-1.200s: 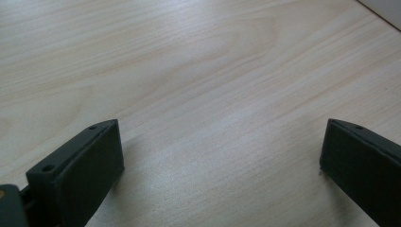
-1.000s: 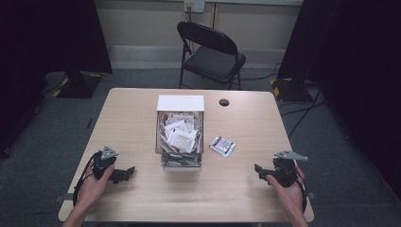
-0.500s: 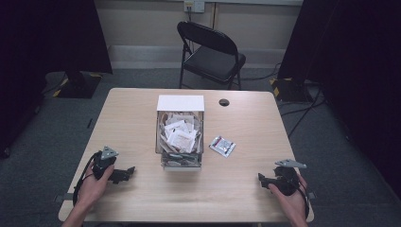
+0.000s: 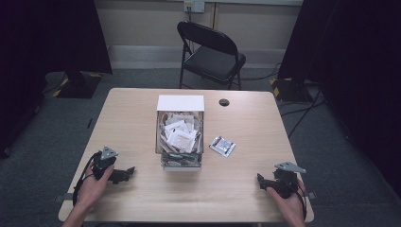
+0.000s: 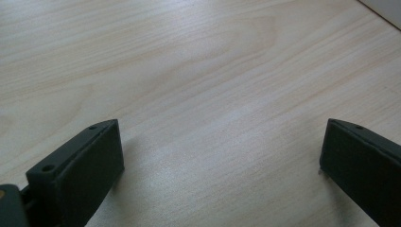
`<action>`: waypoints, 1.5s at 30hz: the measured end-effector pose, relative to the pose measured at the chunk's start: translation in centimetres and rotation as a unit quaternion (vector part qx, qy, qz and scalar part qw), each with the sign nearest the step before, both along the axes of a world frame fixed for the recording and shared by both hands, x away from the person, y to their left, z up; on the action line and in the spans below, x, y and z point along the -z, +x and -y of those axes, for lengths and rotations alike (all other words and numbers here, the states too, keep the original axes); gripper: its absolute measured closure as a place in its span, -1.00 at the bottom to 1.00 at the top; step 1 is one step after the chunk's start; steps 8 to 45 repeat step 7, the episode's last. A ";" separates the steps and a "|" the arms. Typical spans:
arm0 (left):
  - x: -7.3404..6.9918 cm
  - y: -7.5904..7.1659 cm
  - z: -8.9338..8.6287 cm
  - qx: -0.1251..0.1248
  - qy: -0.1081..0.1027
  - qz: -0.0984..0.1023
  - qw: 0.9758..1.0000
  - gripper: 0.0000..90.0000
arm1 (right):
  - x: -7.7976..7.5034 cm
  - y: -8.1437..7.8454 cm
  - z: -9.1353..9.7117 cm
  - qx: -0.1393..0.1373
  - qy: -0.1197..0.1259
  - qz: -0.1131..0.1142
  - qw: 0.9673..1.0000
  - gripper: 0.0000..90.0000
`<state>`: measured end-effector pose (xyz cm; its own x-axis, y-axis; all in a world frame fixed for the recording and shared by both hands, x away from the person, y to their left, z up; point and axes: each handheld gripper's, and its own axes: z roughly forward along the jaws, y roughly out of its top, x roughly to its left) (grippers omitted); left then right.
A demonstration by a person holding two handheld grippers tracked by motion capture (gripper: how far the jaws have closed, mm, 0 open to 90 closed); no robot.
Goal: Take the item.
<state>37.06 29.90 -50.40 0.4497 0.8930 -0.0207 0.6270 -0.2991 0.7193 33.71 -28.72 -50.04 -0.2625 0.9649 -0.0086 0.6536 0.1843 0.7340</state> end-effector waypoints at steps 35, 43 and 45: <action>0.0 0.0 0.0 -0.001 0.000 0.000 1.000 -1.00 | 0.0 -0.1 0.1 0.001 0.001 -0.001 1.000 -0.74; 0.0 0.0 0.0 -0.001 0.000 0.000 1.000 -1.00 | 0.0 -0.1 0.1 0.001 0.001 -0.001 1.000 -0.74; 0.0 0.0 0.0 -0.001 0.000 0.000 1.000 -1.00 | 0.0 -0.1 0.1 0.001 0.001 -0.001 1.000 -0.74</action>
